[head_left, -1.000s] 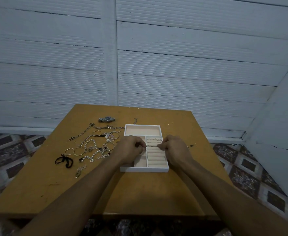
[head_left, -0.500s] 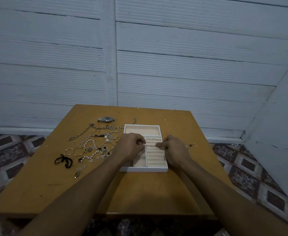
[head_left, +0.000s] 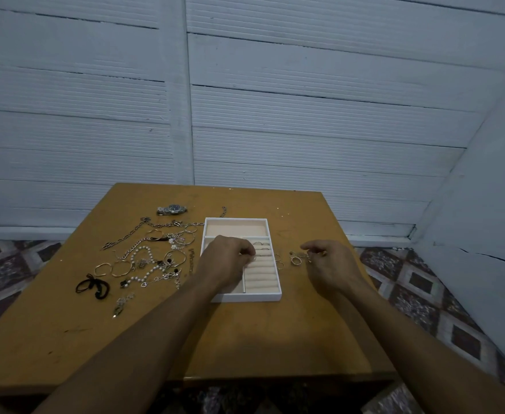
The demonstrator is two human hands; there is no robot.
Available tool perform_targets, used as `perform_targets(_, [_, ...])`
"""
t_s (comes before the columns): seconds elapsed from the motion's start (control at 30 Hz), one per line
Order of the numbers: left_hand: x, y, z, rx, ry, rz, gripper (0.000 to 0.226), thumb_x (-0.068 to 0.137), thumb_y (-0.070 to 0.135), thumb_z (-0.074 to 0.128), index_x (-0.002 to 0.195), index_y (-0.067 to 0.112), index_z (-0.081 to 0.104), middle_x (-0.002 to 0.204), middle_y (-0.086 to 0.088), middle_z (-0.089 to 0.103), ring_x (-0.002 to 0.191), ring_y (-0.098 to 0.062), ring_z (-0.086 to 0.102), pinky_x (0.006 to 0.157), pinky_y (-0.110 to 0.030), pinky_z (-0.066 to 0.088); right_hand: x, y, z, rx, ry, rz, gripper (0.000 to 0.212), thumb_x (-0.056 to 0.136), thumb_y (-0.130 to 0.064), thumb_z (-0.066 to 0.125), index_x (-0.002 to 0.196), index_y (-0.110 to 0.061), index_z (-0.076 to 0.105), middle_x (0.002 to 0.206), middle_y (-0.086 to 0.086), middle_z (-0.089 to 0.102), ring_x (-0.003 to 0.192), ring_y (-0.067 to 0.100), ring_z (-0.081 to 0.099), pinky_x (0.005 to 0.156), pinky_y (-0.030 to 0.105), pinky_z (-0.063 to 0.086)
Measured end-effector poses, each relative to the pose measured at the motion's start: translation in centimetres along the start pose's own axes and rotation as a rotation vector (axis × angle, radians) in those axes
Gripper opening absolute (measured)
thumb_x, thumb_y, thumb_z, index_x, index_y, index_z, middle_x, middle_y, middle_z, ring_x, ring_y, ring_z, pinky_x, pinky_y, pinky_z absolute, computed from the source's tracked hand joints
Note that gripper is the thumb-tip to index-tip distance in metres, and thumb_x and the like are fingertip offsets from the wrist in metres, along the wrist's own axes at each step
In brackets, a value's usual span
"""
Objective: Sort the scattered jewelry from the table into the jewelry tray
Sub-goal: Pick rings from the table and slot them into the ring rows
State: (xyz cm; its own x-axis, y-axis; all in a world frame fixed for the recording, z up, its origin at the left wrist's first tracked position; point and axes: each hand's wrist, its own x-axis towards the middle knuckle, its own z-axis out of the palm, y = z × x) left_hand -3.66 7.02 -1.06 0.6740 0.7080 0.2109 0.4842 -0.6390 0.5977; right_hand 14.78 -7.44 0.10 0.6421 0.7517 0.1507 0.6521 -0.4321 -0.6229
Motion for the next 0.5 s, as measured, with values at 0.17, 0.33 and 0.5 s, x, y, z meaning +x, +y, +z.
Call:
perform_targets(0.17, [0.1, -0.1, -0.3, 0.174, -0.027, 0.111, 0.018, 0.09, 0.028, 0.063, 0.104, 0.025, 0.075, 0.103, 0.004, 0.073, 0.094, -0.015, 0.063, 0.081, -0.032, 0.051, -0.3, 0.9, -0.2, -0.018, -0.016, 0.012, 0.024, 0.096, -0.016, 0.053, 0.112, -0.022, 0.071, 0.122, -0.001, 0.066, 0.1, 0.007, 0.054, 0.08, 0.016, 0.038])
perform_targets(0.33, [0.1, -0.1, -0.8, 0.33, -0.061, 0.22, 0.026, 0.088, 0.015, 0.063, 0.112, 0.024, 0.071, 0.107, 0.0, 0.067, 0.102, -0.019, 0.056, 0.081, -0.035, 0.05, -0.4, 1.1, 0.1, -0.012, -0.021, 0.002, 0.025, 0.097, -0.015, 0.052, 0.111, -0.022, 0.071, 0.123, -0.002, 0.065, 0.096, 0.005, 0.055, 0.075, 0.012, 0.039])
perform_targets(0.5, [-0.2, 0.2, -1.4, 0.371, -0.067, 0.258, 0.033, 0.086, 0.012, 0.063, 0.116, 0.024, 0.07, 0.11, 0.002, 0.064, 0.106, -0.018, 0.055, 0.076, -0.029, 0.044, -0.5, 1.0, 0.1, 0.005, -0.019, 0.002, 0.025, 0.097, -0.013, 0.052, 0.112, -0.019, 0.071, 0.124, 0.0, 0.065, 0.096, 0.007, 0.055, 0.078, 0.014, 0.041])
